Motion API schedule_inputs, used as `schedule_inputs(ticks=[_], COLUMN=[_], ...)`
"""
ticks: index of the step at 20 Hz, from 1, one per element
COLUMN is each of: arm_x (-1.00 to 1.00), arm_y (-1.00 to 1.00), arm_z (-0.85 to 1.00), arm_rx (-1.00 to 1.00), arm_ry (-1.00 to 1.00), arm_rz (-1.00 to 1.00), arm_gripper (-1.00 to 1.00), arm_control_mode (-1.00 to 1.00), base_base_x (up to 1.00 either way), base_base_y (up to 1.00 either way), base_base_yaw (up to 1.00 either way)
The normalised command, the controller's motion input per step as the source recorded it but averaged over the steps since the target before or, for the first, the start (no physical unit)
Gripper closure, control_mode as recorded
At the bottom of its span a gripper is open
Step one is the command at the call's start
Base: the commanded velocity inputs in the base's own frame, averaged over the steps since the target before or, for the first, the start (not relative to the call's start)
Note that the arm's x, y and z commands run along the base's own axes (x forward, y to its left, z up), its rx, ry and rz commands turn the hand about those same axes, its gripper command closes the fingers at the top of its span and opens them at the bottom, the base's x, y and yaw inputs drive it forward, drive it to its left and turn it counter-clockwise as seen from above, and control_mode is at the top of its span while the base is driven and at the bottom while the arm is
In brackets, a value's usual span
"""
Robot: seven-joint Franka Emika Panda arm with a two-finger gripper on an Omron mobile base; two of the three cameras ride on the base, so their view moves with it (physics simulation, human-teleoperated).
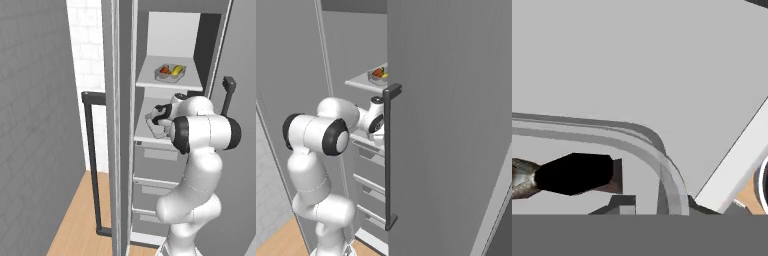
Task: Take the meat container that has the fish and place it on the second highest rack of the freezer. Then take the vegetable container that has the bell pepper and cucumber and place it on the highest rack of the freezer.
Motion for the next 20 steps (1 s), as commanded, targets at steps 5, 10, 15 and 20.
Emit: schedule_inputs(ticks=[5,10,15,20], arm_x=[0.10,-0.06,-0.54,-0.96], arm_y=[0.00,0.04,0.11,0.00], arm_z=[-0.08,0.00,0.13,0.72], arm_rx=[0.00,-0.01,-0.03,-0.04], arm_ry=[-0.09,-0.27,-0.47,-0.29], arm_rz=[-0.02,-0.01,0.00,0.00], arm_gripper=[-1.00,-1.00,-1.00,-1.00], arm_control_mode=[-1.00,-1.00,-1.00,-1.00], base_base_x=[0.00,0.00,0.00,0.00], base_base_y=[0.00,0.00,0.00,0.00], base_base_yaw=[0.00,0.00,0.00,0.00])
